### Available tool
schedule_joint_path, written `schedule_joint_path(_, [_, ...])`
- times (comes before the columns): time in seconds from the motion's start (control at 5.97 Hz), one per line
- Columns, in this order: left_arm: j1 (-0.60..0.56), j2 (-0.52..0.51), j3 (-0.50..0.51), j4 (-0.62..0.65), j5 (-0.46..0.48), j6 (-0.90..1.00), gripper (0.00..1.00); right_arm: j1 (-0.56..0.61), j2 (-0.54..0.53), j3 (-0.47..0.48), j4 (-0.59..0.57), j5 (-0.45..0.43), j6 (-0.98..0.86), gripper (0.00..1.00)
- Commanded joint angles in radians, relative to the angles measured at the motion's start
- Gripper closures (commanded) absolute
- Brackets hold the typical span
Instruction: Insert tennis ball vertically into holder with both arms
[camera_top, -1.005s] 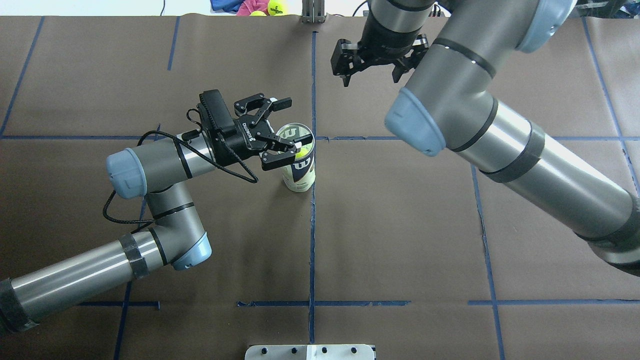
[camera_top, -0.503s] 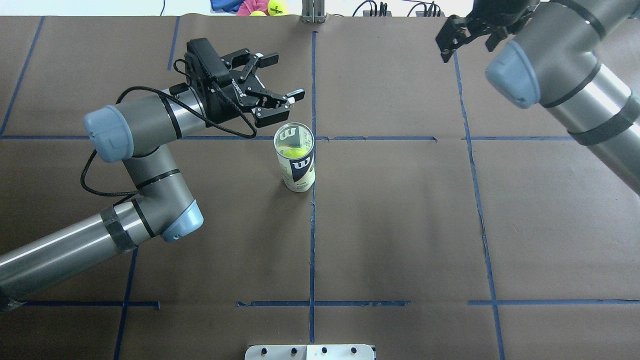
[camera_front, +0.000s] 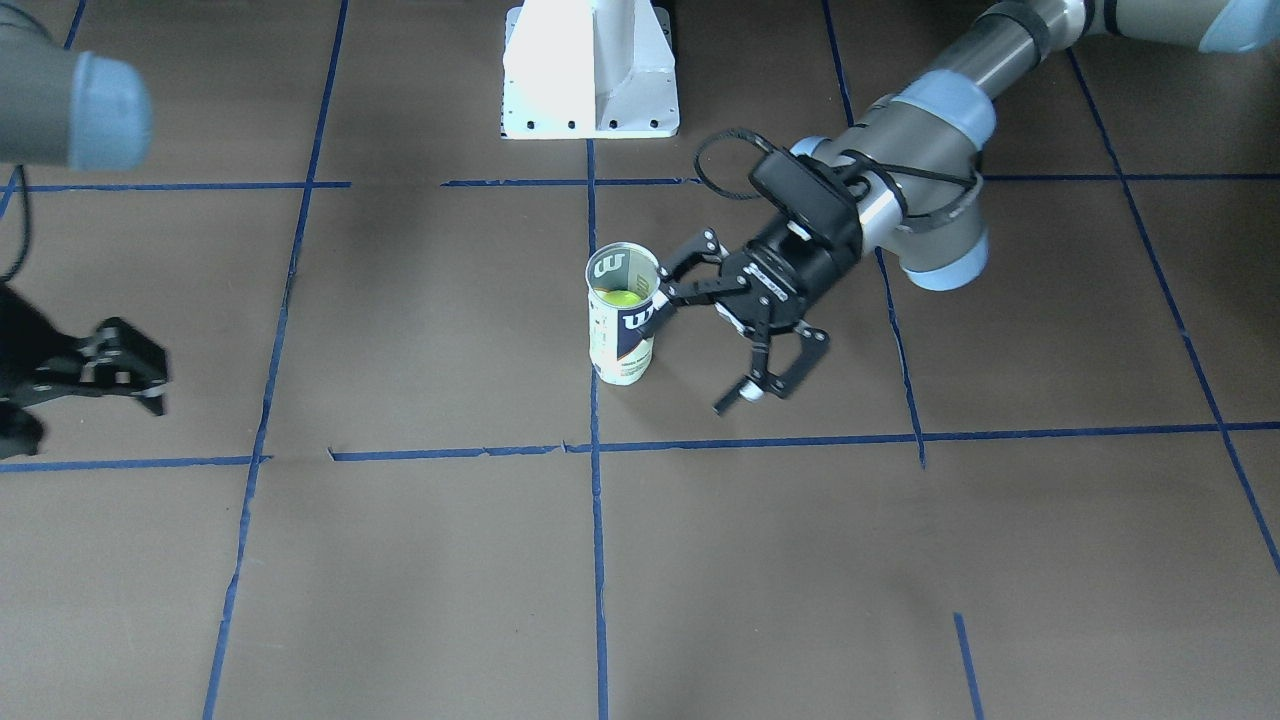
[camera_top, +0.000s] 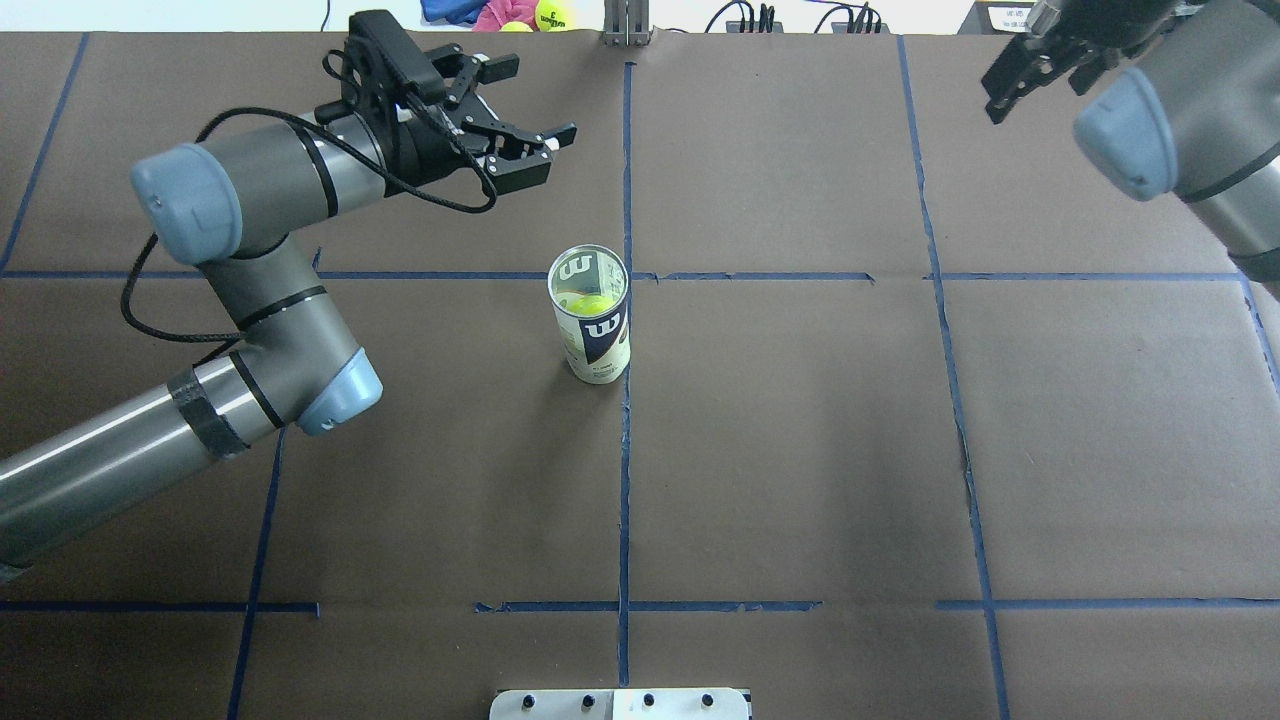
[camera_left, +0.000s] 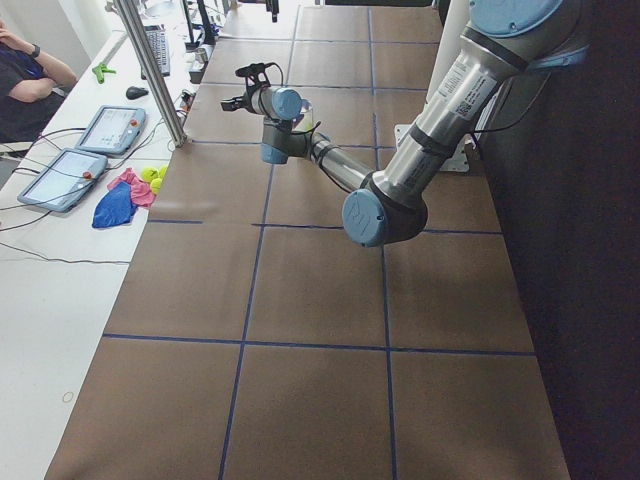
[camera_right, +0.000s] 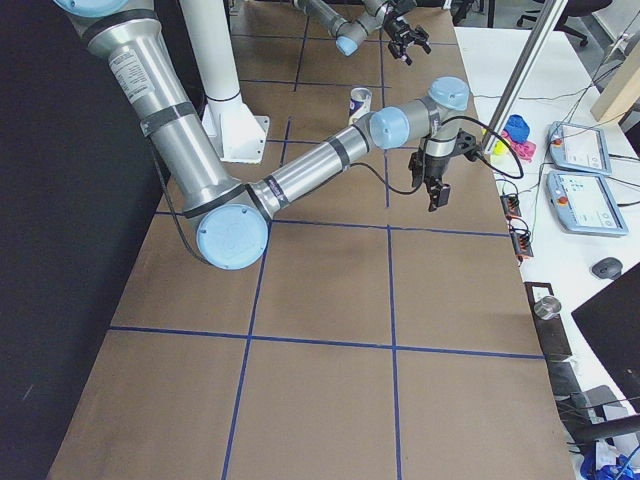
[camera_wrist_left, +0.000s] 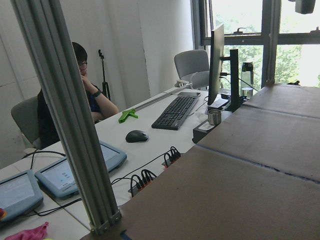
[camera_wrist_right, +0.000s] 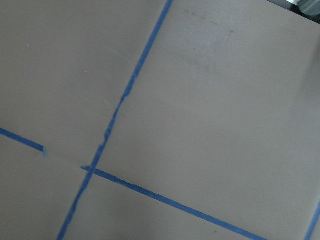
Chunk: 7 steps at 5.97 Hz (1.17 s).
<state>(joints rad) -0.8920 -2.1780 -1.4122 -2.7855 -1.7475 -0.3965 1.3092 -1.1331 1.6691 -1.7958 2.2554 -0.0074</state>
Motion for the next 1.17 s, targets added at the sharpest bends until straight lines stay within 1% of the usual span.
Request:
schedule_joint_path(0.0, [-0.079,0.090,-0.025,0.124,-0.084,0.027,0.00,0.144,-0.156,-0.002,0.033,0.054,-0.217,0.00])
schedule_joint_path(0.17, [-0.119,0.095,-0.027,0.229,-0.168,0.027,0.00,0.203,-0.250,-0.002,0.091,0.076,-0.253,0.00])
schedule_joint_path(0.34, [-0.177,0.096,-0.028,0.371,-0.253,0.027,0.00,0.255,-0.366,0.001,0.139,0.094,-0.256,0.00])
schedule_joint_path(0.5, [-0.249,0.095,-0.028,0.553,-0.336,0.027,0.00,0.280,-0.457,0.006,0.169,0.093,-0.243,0.00])
schedule_joint_path(0.67, [-0.304,0.095,-0.028,0.740,-0.468,0.033,0.00,0.282,-0.502,0.012,0.174,0.095,-0.240,0.00])
schedule_joint_path(0.84, [-0.362,0.109,-0.028,0.880,-0.553,0.162,0.00,0.280,-0.501,0.027,0.174,0.095,-0.205,0.00])
schedule_joint_path(1.01, [-0.416,0.131,-0.037,1.028,-0.584,0.267,0.00,0.280,-0.501,0.037,0.174,0.095,-0.191,0.00])
